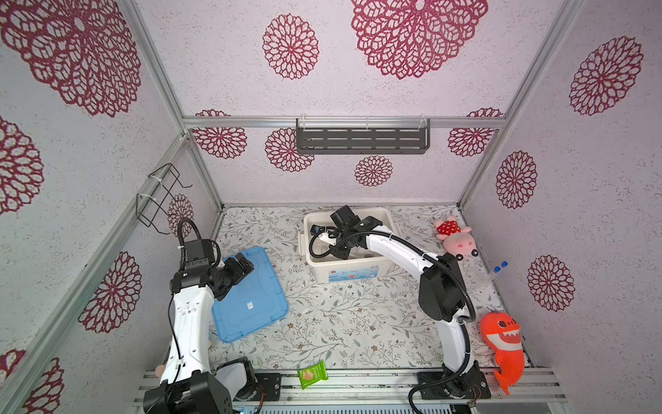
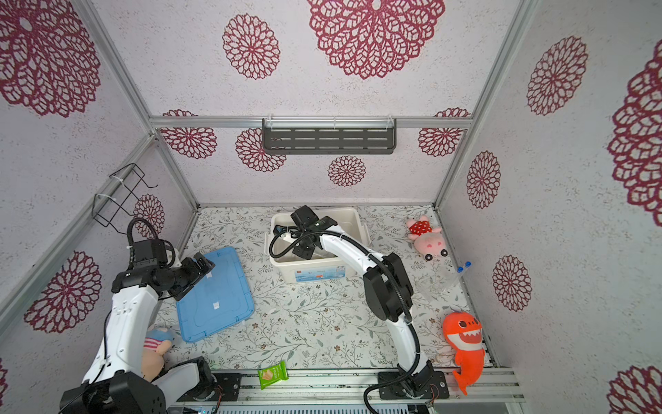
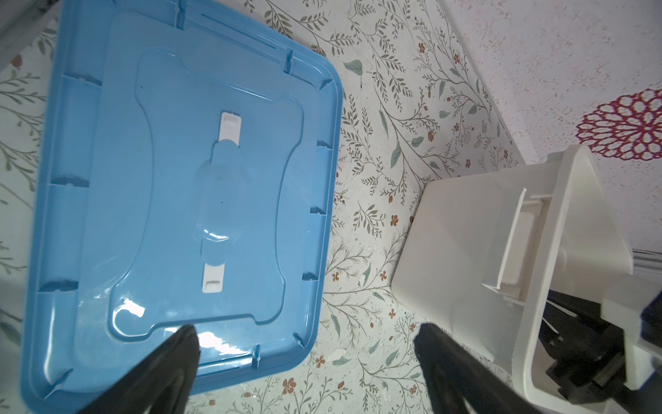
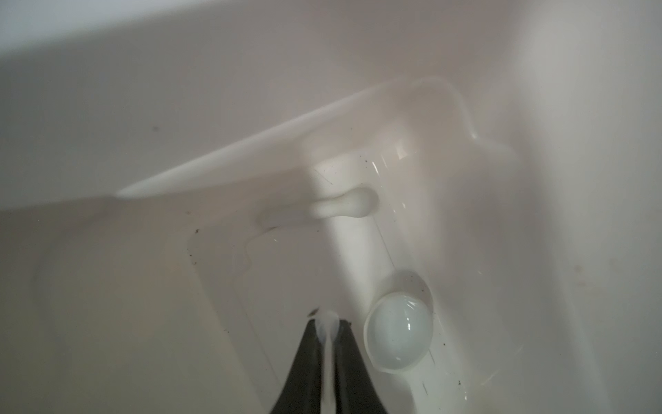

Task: Organize the chemistry lab equipment

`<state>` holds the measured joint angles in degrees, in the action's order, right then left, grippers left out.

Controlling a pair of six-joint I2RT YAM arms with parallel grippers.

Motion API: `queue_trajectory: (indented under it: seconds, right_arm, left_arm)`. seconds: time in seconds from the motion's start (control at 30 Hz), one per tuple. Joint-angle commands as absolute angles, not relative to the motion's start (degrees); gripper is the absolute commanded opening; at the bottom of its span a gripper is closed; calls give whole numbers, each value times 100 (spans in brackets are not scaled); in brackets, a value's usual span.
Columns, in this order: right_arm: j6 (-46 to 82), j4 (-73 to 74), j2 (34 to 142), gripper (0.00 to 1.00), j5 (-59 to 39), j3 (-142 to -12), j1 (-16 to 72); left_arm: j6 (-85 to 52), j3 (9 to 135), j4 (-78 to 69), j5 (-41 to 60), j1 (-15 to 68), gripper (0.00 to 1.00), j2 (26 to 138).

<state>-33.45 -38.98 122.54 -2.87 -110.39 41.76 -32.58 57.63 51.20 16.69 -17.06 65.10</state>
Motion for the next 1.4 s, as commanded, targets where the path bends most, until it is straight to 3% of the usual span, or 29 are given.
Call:
queue_trajectory:
  seconds: [0.0, 0.37, 0.67, 0.77, 0.9, 1.07, 1.37]
  right_arm:
    - [-3292, -4019, 12464, 16, -457, -11180, 4149]
    - [-3151, -3823, 12154, 36, -447, -11467, 4148]
    - [-2917, -3533, 11189, 42, -499, -11832, 4164]
    - [-2862, -3317, 10658, 43, -1032, -11512, 4166]
    - [-3467, -2849, 9590, 43, -2126, -10029, 4222]
    - [-3919, -2265, 8345, 43, -2740, -8052, 4311]
    - [-2060, 859, 6738, 43, -1149, -4361, 4834]
  left_arm:
    - [-3239, 5956, 5084, 1772, -1749, 99, 6653]
    - [-3418, 5535, 4619, 2063, -1758, 99, 6609]
    - [-3245, 5860, 4938, 2101, -1758, 99, 6705]
    - [-3134, 5932, 5129, 2066, -1769, 98, 6667]
    - [-3046, 5867, 5111, 2002, -1768, 98, 6609]
    - [-3115, 5615, 4966, 2040, -1772, 98, 6442]
    - [-3199, 5520, 4736, 2206, -1776, 99, 6570]
